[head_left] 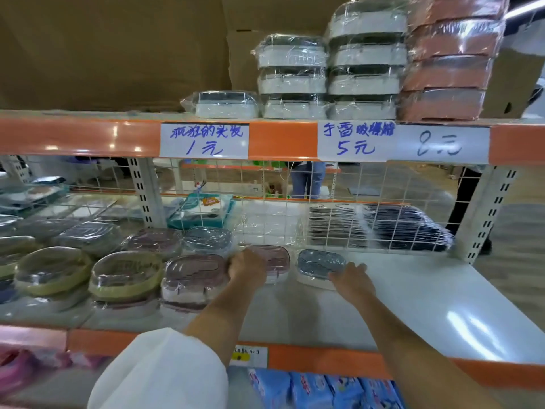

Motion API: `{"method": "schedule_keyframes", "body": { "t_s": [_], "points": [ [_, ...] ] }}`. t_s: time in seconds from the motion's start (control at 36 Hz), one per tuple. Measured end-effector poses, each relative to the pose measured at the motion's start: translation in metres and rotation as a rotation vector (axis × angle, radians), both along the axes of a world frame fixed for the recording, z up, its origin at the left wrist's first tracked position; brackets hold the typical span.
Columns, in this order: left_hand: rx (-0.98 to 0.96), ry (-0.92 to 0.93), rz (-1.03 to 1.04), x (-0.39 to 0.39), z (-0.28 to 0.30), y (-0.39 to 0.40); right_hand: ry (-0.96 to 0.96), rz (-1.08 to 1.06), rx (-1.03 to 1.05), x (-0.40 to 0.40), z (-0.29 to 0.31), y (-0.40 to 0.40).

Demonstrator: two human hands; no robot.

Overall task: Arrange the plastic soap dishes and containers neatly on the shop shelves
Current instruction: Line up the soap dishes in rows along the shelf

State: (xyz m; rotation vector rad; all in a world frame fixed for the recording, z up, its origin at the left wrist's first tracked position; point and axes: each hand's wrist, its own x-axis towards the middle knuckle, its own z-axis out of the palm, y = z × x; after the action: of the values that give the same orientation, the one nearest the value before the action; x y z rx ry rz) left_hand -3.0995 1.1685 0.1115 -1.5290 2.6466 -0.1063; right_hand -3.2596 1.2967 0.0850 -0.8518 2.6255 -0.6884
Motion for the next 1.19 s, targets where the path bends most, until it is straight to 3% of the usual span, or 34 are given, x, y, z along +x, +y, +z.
{"method": "schedule_keyframes", "body": {
  "t_s": [0.11, 0.28, 0.58, 0.89, 1.19],
  "points": [
    [0.012, 0.033, -0.039, 0.011, 0.01, 0.011, 0.041, 0.105, 0.02, 0.022, 0.018, 0.007],
    [0.013, 0.053, -0.293, 0.049, 0.023, 0.02, 0.154, 0.252, 0.103, 0.068, 0.047, 0.02],
    [0.189, 0.031, -0.379, 0.16, 0.081, 0.051, 0.291, 0.359, 0.156, 0.191, 0.099, 0.054],
    [-0.036, 0.141, -0.433, 0.238, 0.152, 0.094, 0.431, 0.366, 0.061, 0.276, 0.177, 0.099],
    [-0.06, 0.343, -0.499, 0.273, 0.247, 0.104, 0.556, 0.367, -0.061, 0.311, 0.265, 0.115]
  ]
}}
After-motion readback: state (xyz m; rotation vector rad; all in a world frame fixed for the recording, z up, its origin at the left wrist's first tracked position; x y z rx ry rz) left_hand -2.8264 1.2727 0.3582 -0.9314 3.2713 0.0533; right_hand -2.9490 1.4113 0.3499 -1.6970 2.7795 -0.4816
